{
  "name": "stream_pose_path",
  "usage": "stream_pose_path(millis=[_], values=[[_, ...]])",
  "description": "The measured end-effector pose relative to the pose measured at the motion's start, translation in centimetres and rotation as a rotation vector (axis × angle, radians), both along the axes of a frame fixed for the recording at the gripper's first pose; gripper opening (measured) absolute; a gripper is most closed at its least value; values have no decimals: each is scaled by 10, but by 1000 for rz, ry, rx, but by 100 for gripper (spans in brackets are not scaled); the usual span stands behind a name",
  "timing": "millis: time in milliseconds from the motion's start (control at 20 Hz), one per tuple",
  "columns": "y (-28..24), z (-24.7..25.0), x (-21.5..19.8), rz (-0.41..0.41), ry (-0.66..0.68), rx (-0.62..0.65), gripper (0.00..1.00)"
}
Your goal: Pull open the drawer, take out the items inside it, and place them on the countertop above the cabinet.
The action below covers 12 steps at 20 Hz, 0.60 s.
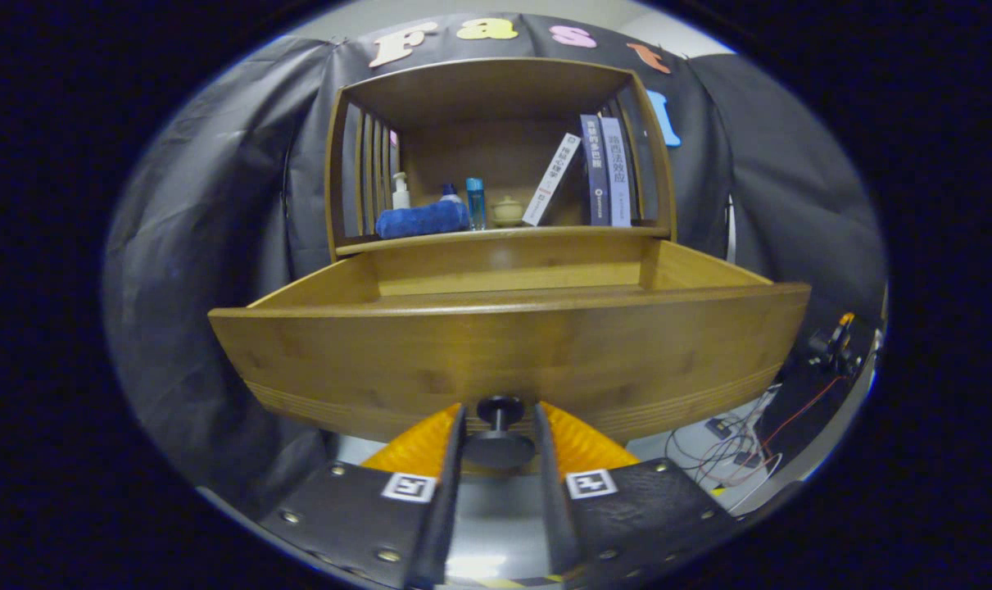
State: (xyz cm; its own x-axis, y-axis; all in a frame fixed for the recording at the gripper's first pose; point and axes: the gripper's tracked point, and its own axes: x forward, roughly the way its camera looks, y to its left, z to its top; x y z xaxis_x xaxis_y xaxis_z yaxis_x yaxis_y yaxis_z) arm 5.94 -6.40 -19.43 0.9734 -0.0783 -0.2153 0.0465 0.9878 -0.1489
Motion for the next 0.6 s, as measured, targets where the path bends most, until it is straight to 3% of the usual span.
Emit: stream_pose_path(millis=[200,400,600], values=[[-10,42,-10,-6,-73,-23,98],[-10,94,-23,39,-116,54,98],[-9,143,-21,28,-133,98,99]])
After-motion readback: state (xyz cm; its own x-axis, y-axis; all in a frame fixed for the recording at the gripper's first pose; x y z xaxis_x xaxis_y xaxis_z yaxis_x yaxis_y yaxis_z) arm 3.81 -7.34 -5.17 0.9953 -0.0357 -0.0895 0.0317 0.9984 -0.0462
